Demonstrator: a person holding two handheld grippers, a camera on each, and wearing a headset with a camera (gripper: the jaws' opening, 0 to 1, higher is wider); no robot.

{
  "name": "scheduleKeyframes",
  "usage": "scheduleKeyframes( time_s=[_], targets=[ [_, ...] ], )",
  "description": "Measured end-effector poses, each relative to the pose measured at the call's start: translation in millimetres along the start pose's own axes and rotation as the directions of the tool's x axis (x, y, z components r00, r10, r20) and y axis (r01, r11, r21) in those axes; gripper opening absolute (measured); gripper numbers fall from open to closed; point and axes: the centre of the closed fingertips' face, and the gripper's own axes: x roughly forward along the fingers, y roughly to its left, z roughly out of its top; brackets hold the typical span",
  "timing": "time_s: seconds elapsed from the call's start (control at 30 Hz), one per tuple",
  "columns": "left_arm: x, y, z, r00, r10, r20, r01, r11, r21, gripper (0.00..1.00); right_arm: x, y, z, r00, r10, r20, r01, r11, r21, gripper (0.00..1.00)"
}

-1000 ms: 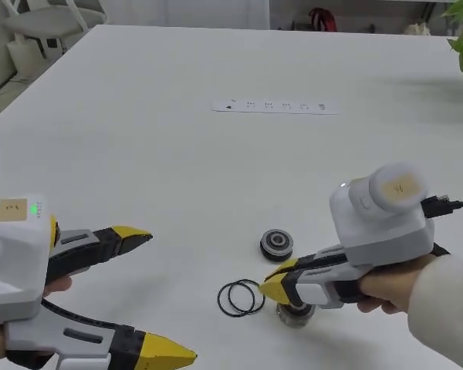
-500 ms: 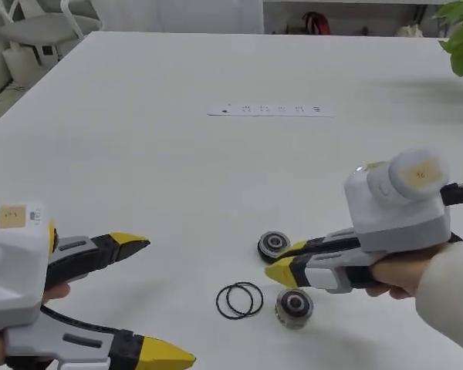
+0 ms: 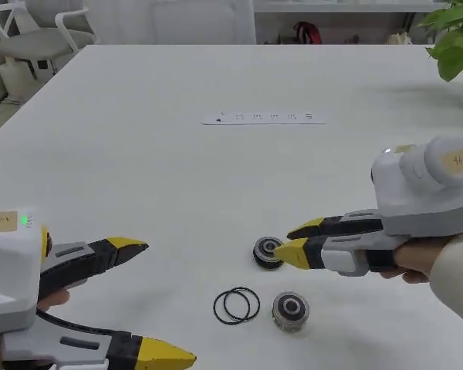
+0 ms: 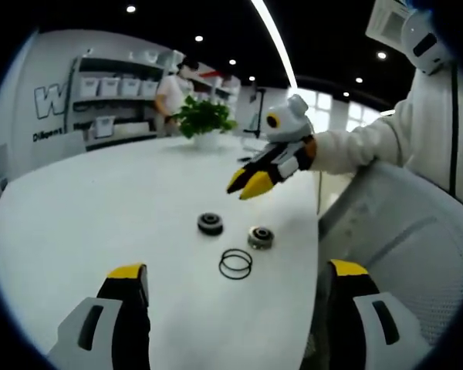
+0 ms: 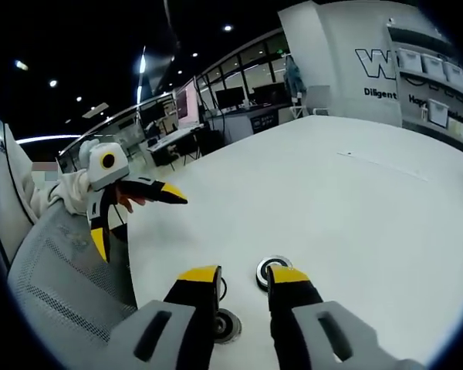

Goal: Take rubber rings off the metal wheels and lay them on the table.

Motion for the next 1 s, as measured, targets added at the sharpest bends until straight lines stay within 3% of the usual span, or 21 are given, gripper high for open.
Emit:
scheduleKeyframes(
  time_s=[0.27, 0.53, 0.8, 1.0],
  targets=[
    [0.3, -1.3, 5.7, 0.9998, -0.01, 0.016, 0.01, 1.0, -0.004, 0.98, -13.6, -9.0, 15.3, 0.996, -0.027, 0.085, 0.026, 0.999, 0.018, 0.26],
    [-1.0, -1.1, 11.6, 0.9998, -0.012, 0.017, 0.012, 1.0, 0.002, 0.99, -17.6, -9.4, 21.2, 0.991, -0.019, 0.132, 0.017, 1.0, 0.022, 0.33],
    [-0.2, -0.4, 21.2, 0.9995, -0.033, 0.0, 0.033, 0.999, 0.036, 0.99, -16.9, -13.4, 17.1, 0.9915, -0.022, 0.128, 0.021, 1.0, 0.016, 0.38],
    [-3.0, 10.7, 41.6, 0.9992, -0.038, 0.008, 0.037, 0.996, 0.078, 1.0, -15.8, -16.7, 11.8, 0.9928, -0.031, 0.115, 0.029, 0.999, 0.021, 0.39]
  ],
)
